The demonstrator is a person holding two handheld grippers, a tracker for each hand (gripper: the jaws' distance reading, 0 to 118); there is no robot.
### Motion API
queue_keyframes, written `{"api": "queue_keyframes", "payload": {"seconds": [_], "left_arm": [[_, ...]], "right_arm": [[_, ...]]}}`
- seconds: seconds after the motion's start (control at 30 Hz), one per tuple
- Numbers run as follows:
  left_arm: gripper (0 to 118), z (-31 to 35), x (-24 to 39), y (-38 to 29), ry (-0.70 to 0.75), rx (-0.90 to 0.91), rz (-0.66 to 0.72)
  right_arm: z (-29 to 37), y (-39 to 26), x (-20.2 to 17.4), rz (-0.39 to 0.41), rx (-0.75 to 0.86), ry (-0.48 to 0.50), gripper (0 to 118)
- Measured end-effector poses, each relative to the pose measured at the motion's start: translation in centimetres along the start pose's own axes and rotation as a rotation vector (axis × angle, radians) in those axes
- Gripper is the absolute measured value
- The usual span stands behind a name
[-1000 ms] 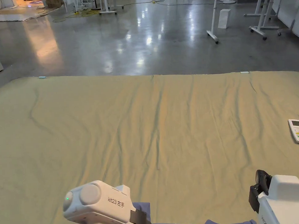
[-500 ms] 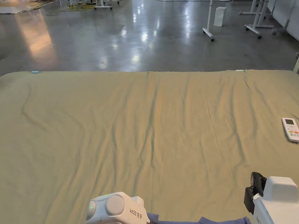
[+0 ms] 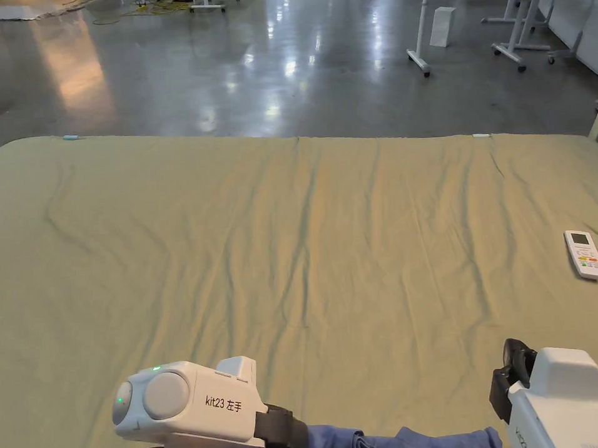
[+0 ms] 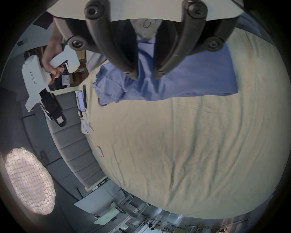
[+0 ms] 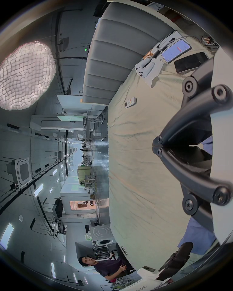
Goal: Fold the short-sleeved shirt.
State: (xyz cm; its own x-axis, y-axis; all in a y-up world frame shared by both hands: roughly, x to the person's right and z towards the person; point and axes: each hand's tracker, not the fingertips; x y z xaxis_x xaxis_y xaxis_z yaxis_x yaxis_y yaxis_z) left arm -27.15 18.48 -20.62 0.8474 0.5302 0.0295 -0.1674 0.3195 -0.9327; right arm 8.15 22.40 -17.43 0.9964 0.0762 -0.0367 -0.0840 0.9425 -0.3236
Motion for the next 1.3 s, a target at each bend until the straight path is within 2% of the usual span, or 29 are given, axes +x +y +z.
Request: {"api": "queue_keyframes", "payload": {"seconds": [0.13, 0.37, 0.47, 0.6, 0.77, 0.8, 0.83, 0.93, 0.97, 1.13, 1.3], "left_arm": [[17, -3.0, 0.5, -0.9, 0.02, -0.08, -0.027], [14, -6.5, 2.5, -2.5, -0.2, -0.039, 0.008], [14, -8.3, 3.4, -3.4, -0.128, -0.069, -0.024], [8, -10.5, 2.1, -3.6, -0.095, -0.057, 0.025], [8, -8.0, 2.0, -3.8, -0.115, -0.049, 0.026], [10, -7.1, 1.8, -3.7, -0.123, -0.045, 0.022], [19, -6.0, 1.6, -3.6, -0.13, -0.034, 0.011], [67, -2.6, -1.1, -2.9, -0.142, 0.055, 0.013], [71, -1.3, -1.9, -2.7, -0.136, 0.088, 0.018], [71, 4.3, -4.7, -2.8, -0.048, 0.208, 0.013], [72, 5.1, -10.8, -3.5, -0.055, 0.178, 0.09]], "right_arm": [[0.1, -0.2, 0.0, -0.002, -0.004, 0.001, 0], [0.2, -0.5, 0.2, -0.009, -0.014, -0.002, 0], [0.3, -0.5, 0.3, -0.008, -0.016, -0.004, 0], [0.3, -0.6, 0.5, -0.011, -0.018, -0.005, 0], [0.5, -0.5, 0.4, -0.003, -0.02, -0.002, 0], [0.6, -0.4, 0.4, -0.001, -0.02, -0.002, 0], [0.6, -0.3, 0.4, -0.001, -0.019, 0.0, 0], [0.6, -0.3, 0.4, 0.002, -0.016, 0.002, 0], [0.6, -0.3, 0.3, 0.004, -0.013, 0.004, 0], [0.2, -0.2, 0.0, 0.009, 0.011, 0.015, 0], [0.3, 0.5, -0.7, 0.018, 0.019, 0.028, 0]]}}
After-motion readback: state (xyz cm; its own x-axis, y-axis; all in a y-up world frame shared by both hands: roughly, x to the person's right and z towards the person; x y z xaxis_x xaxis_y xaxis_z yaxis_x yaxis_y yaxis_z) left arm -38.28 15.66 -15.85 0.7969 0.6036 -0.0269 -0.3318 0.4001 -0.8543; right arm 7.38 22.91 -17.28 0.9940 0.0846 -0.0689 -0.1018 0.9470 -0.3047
